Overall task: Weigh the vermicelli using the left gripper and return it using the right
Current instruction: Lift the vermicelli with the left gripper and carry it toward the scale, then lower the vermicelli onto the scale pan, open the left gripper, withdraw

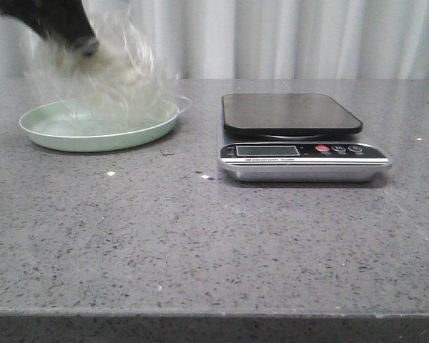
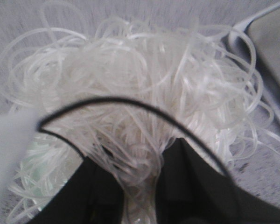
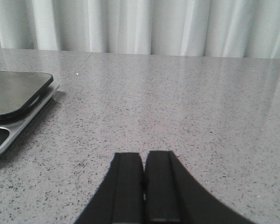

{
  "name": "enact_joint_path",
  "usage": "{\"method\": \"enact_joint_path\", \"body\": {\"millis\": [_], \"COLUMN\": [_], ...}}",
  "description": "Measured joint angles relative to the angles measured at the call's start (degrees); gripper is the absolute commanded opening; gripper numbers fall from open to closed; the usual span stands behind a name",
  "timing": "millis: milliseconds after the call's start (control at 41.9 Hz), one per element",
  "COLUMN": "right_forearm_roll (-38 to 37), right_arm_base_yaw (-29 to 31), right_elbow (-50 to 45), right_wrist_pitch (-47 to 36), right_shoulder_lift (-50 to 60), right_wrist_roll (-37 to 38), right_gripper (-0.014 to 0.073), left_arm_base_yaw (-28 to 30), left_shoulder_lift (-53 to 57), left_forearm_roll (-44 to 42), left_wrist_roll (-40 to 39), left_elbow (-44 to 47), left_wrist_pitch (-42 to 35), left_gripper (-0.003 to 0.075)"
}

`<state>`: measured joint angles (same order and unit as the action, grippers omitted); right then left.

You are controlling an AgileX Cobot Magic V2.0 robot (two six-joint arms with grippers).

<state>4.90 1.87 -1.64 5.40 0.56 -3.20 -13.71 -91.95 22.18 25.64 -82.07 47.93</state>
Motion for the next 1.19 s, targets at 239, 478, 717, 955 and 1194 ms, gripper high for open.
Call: {"method": "enact_joint_path", "body": {"millis": [239,478,717,955,1194], "right_forearm_roll": [0.0,0.0,0.0,0.0,0.0], "right_arm_base_yaw": [0.0,0.0,0.0,0.0,0.0], "right_elbow": [0.0,0.0,0.0,0.0,0.0], "right_wrist_pitch": [0.0,0.0,0.0,0.0,0.0], "right_shoulder_lift": [0.0,0.0,0.0,0.0,0.0], "right_wrist_roll": [0.0,0.0,0.0,0.0,0.0], "right_gripper": [0.0151,0.0151,0.0151,0.0151,0.0151], "left_arm_base_yaw": [-1.41,-10.51,-20.32,-23.12,-23.33], "left_shoulder_lift": [5.53,6.18,3.25,-4.24,-10.46], "left_forearm_roll": [3.51,4.43,5.04,5.05,4.92], "left_wrist_roll": [0.0,0.0,0.0,0.0,0.0], "left_elbow": [-5.11,-8.94,-9.06,-9.06,-9.06], "left_wrist_pitch": [0.75,-3.04,-9.14,-9.56,-9.56], "left_gripper": [0.0145,0.0145,0.0145,0.0145,0.0145]}}
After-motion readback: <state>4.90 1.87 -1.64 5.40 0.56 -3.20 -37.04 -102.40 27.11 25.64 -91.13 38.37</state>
